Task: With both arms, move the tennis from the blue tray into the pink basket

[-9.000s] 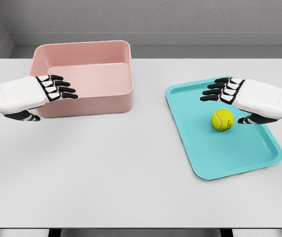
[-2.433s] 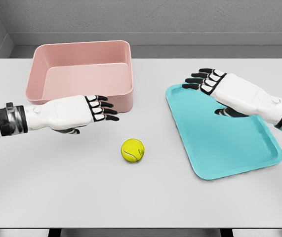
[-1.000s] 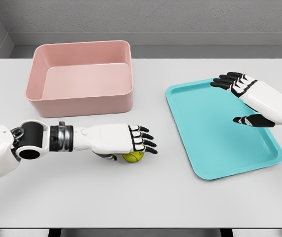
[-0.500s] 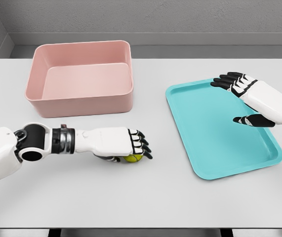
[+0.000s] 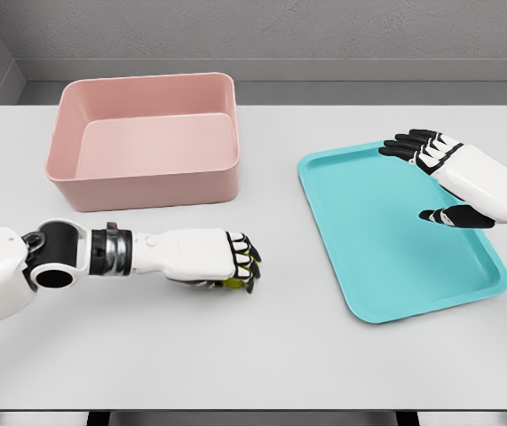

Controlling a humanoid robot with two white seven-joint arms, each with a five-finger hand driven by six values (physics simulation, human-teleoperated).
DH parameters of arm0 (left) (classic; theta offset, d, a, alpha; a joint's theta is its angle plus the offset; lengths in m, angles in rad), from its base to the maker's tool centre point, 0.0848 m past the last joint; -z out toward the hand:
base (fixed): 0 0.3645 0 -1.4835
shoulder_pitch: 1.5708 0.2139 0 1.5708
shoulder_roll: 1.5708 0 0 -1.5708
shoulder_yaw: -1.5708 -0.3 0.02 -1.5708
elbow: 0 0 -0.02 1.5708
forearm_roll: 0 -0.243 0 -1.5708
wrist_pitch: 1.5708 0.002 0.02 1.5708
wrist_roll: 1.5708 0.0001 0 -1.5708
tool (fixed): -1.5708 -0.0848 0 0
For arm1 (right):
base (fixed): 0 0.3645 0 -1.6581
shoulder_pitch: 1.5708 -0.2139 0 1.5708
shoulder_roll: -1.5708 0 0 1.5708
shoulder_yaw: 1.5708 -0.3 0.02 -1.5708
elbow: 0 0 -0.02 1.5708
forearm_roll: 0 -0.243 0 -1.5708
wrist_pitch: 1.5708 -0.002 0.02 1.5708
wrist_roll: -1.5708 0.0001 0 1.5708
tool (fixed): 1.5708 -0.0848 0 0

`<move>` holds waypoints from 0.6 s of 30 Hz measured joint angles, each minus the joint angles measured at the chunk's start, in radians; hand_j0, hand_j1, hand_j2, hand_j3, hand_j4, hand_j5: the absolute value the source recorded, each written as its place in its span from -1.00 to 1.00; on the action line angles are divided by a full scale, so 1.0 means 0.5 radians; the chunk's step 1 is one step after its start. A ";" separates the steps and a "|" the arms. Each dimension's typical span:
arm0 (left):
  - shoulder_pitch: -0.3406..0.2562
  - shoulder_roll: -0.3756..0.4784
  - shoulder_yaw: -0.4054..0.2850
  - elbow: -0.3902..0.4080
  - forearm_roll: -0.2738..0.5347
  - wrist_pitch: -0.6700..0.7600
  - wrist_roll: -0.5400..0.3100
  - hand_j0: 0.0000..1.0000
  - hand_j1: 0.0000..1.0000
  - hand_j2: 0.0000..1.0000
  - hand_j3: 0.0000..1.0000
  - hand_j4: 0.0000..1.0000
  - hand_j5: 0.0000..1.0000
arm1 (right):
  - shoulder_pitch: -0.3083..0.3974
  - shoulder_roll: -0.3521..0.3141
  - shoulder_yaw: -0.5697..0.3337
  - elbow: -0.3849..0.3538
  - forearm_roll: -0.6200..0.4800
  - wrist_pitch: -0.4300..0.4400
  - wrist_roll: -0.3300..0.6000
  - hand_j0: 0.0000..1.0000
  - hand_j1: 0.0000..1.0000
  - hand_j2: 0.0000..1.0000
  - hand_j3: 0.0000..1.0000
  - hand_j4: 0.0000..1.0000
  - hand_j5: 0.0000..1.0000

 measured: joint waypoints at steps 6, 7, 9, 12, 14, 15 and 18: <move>-0.083 0.023 0.007 -0.005 0.011 0.000 -0.001 0.12 0.12 0.12 0.12 0.12 0.12 | 0.000 0.000 0.000 0.000 0.000 0.000 0.000 1.00 1.00 1.00 1.00 1.00 1.00; -0.086 0.030 0.006 -0.006 0.012 0.000 -0.001 0.12 0.12 0.12 0.12 0.12 0.12 | 0.000 0.000 0.000 0.000 0.000 0.000 0.000 1.00 1.00 1.00 1.00 1.00 1.00; -0.126 0.039 0.006 -0.008 0.013 0.000 -0.002 0.12 0.12 0.12 0.12 0.12 0.12 | 0.000 0.000 0.000 0.000 0.000 0.000 0.000 1.00 1.00 1.00 1.00 1.00 1.00; -0.172 0.054 0.004 -0.011 0.014 0.000 -0.002 0.12 0.12 0.12 0.12 0.12 0.12 | 0.000 0.001 0.000 0.000 0.000 0.000 0.000 1.00 1.00 1.00 1.00 1.00 1.00; -0.196 0.068 0.003 -0.013 0.015 0.000 -0.002 0.12 0.12 0.12 0.12 0.12 0.12 | 0.000 0.001 0.000 0.000 0.000 0.000 0.000 1.00 1.00 1.00 1.00 1.00 1.00; -0.196 0.075 0.003 -0.014 0.015 0.000 -0.002 0.12 0.12 0.12 0.12 0.12 0.12 | 0.000 0.001 0.000 0.000 0.000 0.000 0.000 1.00 1.00 1.00 1.00 1.00 1.00; -0.215 0.096 0.002 -0.016 0.016 0.000 -0.002 0.12 0.12 0.12 0.12 0.12 0.12 | 0.000 0.000 0.000 0.000 0.001 0.000 0.000 1.00 1.00 1.00 1.00 1.00 1.00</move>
